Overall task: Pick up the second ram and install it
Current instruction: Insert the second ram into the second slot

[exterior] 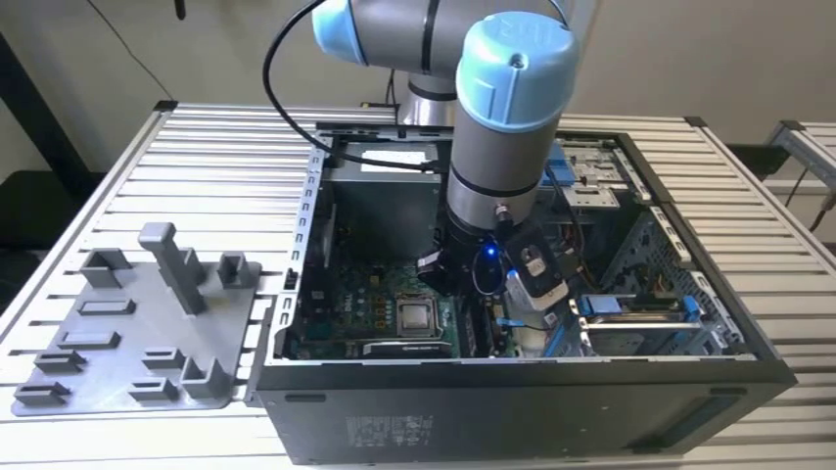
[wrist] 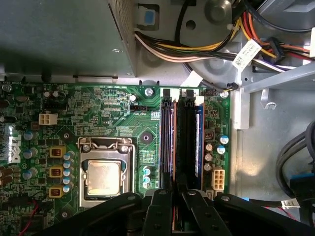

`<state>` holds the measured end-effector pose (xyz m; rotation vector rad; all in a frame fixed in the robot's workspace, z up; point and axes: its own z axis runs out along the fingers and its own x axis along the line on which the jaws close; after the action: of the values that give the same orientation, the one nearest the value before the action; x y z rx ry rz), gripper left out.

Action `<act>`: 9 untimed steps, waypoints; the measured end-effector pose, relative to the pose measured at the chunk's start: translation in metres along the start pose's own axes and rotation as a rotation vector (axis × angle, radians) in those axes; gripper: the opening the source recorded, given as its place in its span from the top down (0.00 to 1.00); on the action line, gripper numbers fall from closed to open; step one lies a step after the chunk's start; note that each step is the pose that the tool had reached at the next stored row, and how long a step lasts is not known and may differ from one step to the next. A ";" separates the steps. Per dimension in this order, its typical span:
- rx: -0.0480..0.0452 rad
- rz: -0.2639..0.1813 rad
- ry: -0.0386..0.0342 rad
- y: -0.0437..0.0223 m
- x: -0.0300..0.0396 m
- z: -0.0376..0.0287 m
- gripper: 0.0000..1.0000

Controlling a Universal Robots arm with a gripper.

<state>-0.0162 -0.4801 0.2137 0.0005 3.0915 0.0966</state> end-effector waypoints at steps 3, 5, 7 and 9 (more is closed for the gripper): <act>0.0002 0.001 0.0001 0.0000 0.0000 -0.0001 0.86; 0.0004 0.002 -0.0001 -0.0002 0.0000 -0.0002 0.86; 0.0001 0.005 -0.0002 -0.0006 0.0000 -0.0001 0.86; 0.0004 0.007 -0.0004 -0.0011 0.0000 -0.0001 0.86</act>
<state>-0.0162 -0.4813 0.2137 0.0115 3.0913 0.0962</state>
